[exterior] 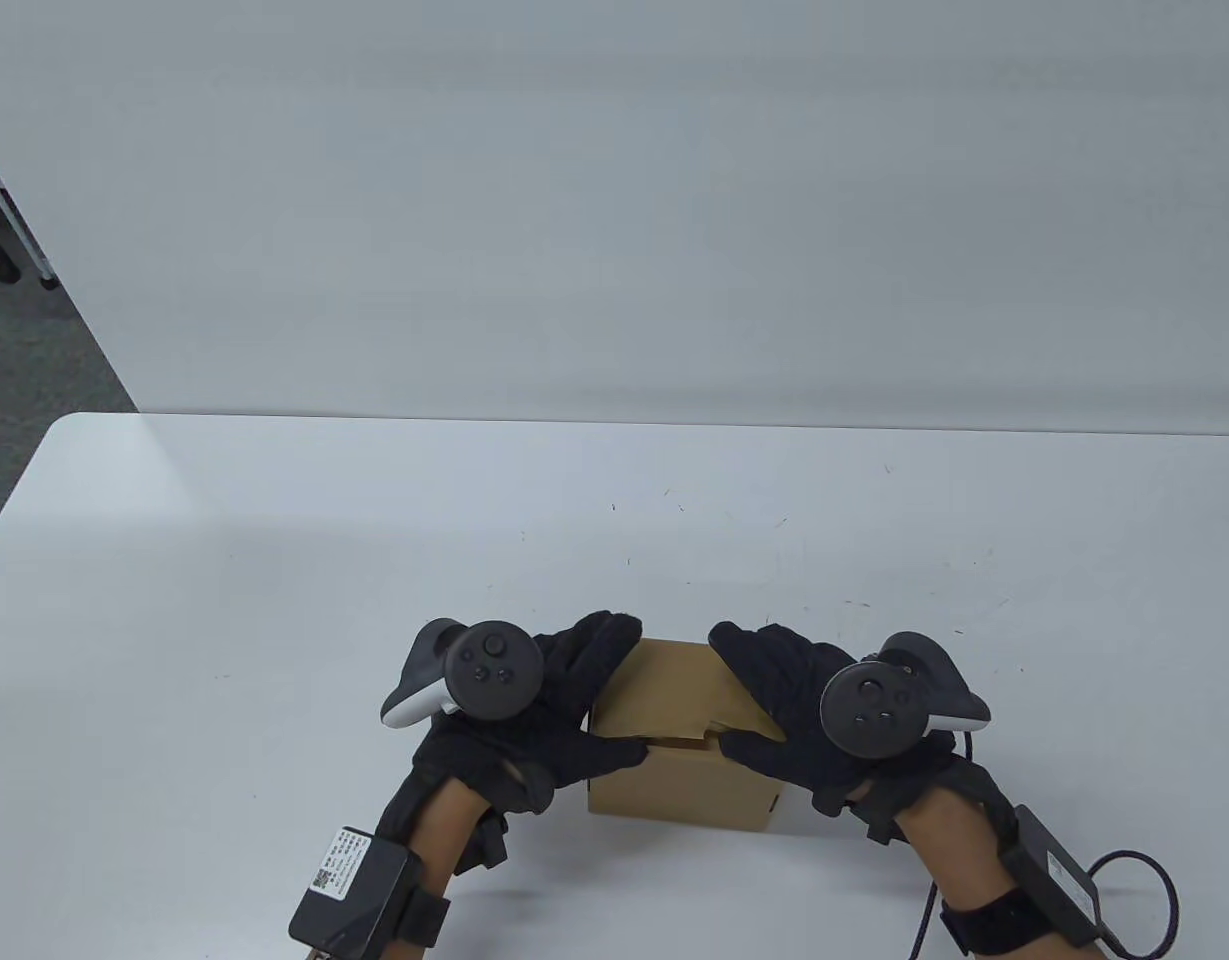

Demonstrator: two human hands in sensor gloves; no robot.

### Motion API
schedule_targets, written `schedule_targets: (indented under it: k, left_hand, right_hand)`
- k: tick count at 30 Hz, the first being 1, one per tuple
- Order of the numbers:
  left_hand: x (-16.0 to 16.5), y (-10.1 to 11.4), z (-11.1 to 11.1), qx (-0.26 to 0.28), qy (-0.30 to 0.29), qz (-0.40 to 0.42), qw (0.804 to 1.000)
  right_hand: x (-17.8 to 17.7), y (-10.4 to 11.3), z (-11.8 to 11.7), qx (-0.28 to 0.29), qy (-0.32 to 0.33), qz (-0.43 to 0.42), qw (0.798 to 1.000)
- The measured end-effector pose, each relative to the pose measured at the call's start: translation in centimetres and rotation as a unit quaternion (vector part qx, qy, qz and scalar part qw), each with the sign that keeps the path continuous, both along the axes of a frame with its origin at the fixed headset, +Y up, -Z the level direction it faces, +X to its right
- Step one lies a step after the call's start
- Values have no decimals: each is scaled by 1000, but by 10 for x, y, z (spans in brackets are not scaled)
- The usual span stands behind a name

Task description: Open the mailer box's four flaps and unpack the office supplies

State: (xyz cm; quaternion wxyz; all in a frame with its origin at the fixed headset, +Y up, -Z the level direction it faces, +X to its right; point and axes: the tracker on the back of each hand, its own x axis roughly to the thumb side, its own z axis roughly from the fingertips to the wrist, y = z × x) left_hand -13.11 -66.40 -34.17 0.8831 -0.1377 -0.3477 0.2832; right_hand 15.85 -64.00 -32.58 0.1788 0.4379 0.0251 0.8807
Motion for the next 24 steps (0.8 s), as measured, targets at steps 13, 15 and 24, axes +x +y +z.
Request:
schedule_targets:
  k: [13, 15, 24]
  left_hand:
    - [-2, -15, 1, -33, 88, 137, 986]
    - [-3, -15, 1, -60, 102, 157, 980]
    - [-6, -28, -3, -138, 113, 248, 952]
  right_hand:
    - [45, -24, -35, -272, 6, -234, 933]
    - [51, -26, -36, -313, 14, -229, 921]
    - [54, -45, -40, -353, -13, -249, 902]
